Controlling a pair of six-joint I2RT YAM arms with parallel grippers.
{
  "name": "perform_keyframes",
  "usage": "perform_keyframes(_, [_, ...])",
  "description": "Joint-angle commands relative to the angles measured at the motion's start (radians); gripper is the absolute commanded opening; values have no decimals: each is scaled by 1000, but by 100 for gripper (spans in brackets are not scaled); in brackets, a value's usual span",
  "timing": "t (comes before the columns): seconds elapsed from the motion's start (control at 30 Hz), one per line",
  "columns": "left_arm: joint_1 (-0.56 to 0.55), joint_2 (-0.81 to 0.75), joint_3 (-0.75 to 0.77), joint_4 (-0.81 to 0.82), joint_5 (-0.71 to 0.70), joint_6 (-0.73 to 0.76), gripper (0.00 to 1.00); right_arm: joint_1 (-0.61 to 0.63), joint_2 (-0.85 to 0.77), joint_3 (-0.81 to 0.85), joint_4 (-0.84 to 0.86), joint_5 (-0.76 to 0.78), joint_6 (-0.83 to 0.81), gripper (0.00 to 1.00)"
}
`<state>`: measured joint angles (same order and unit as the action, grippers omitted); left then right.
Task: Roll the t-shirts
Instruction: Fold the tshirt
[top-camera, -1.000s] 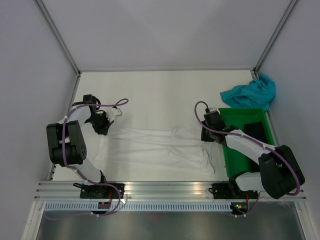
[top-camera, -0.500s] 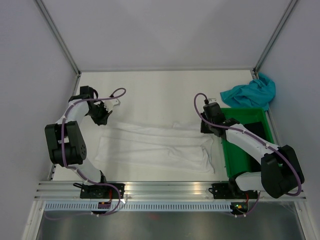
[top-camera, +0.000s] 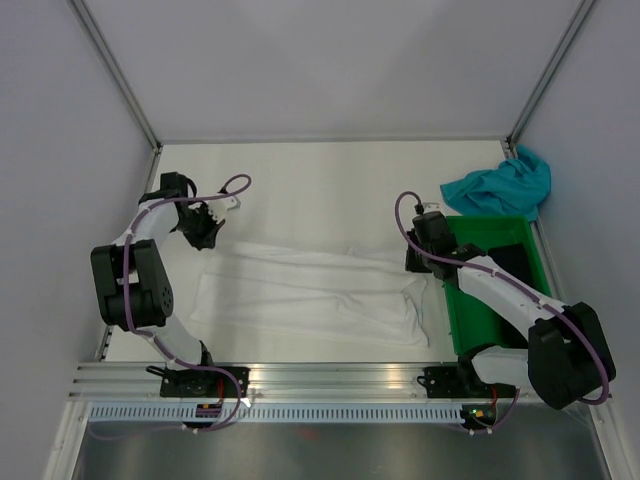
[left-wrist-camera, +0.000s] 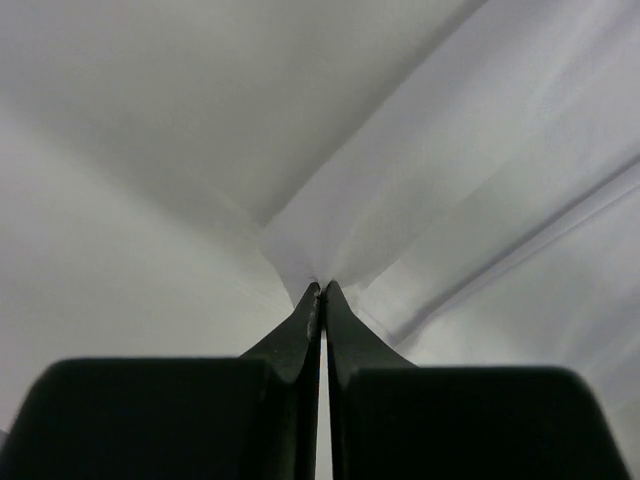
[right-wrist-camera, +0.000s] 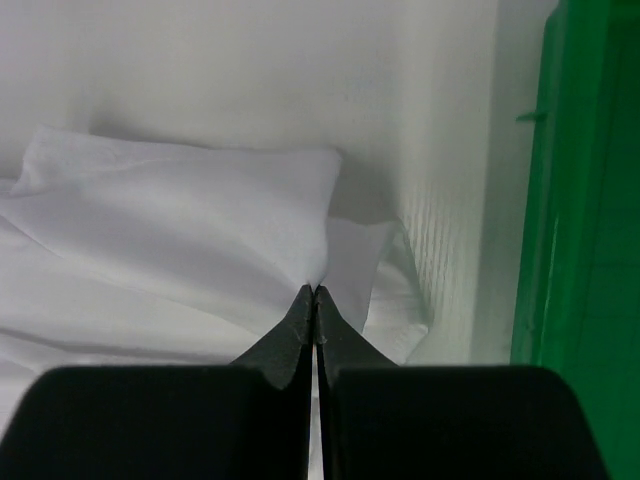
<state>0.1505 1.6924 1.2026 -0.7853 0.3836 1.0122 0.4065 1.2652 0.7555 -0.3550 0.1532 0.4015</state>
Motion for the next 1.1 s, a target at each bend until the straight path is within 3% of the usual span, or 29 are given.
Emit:
perform_keyframes(0.0, [8,16,-60,18,-29,34,2,21,6,-106,46,-53,77,5])
perform_keyframes(0.07, [8,21,-87,29,-45,46,3,22,13,-142,62,-72,94,19])
perform_keyframes(0.1, [9,21,-93,29,-46,46,6,23,10,-145,62,-69,97,30])
perform_keyframes(0.3, [8,-40,-133,29,-29,58,28,22,-40,-127,36,-24,100,47])
perform_keyframes(0.53, [8,-71,-147,26,-57,77,37,18,25,-45,47,-26,86,45])
perform_keyframes(0.67, [9,-102,-140,6,-48,89,41,15,75,-4,50,-26,68,37])
perform_keyframes(1.07, [-46,-85,-169,33,-25,49,47,-5,189,18,80,-32,49,38])
